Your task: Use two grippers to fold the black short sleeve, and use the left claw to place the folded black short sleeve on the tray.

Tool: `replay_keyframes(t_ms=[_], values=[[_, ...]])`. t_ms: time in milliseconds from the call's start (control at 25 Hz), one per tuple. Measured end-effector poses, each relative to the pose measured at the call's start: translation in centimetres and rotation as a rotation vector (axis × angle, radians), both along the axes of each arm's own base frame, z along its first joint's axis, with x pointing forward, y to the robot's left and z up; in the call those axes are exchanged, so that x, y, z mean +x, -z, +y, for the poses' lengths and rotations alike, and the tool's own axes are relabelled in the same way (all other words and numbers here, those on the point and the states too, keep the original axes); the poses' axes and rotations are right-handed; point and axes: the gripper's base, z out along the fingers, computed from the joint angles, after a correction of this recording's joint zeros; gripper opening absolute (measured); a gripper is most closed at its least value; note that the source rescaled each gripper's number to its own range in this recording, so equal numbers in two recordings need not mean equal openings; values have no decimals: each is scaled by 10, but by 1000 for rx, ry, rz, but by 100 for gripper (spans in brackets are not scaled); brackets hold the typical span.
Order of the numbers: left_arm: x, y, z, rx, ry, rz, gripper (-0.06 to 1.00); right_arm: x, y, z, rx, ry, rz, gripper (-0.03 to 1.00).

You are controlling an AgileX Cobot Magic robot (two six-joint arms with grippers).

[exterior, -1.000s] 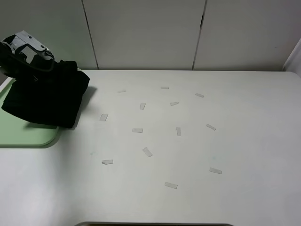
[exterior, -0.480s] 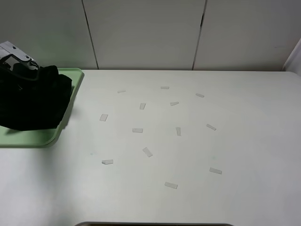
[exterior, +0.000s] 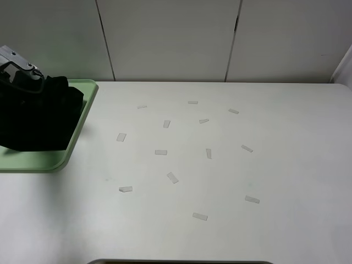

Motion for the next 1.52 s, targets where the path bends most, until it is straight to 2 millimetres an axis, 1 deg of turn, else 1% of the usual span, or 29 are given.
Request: replay_keyframes(t_ms=[160,240,280,360,440,480,520,640,720,920,1040,1120,1200,1280,1440,1520], values=[[0,0,1,-10,-13,-12,12,0,0,0,0,0,0,100],[1,-1,0,-22,-26,-24,21,0,0,0,0,0,0,100],[1,-2,0,-31,-35,-35,30,0,0,0,0,0,0,100],[2,-7,0,-32,-43,-64,57,0,0,0,0,0,0,100],[1,-15,0,-19,-51,-128,82,0,0,0,0,0,0,100],[1,-18,1,-6,-53,-177,89,0,0,0,0,0,0,100],[1,-22,1,6,-60,-230,93,0,0,0,0,0,0,100],[-2,-29,1,10,-97,-351,98,0,0,0,0,0,0,100],[-6,-31,0,-9,-128,-386,99,0,0,0,0,0,0,100],[-14,-21,-3,-67,-189,-375,100,0,0,0,0,0,0,100],[-17,-23,-10,-74,-176,-376,100,0,0,0,0,0,0,100],[-17,-34,-18,-74,-153,-401,100,0,0,0,0,0,0,100],[-20,-49,-26,-75,-133,-426,100,0,0,0,0,0,0,100],[-27,-69,-32,-79,-121,-449,100,0,0,0,0,0,0,100],[-48,-107,-37,-119,-152,-496,100,0,0,0,0,0,0,100],[-63,-119,-40,-155,-183,-497,100,0,0,0,0,0,0,100]])
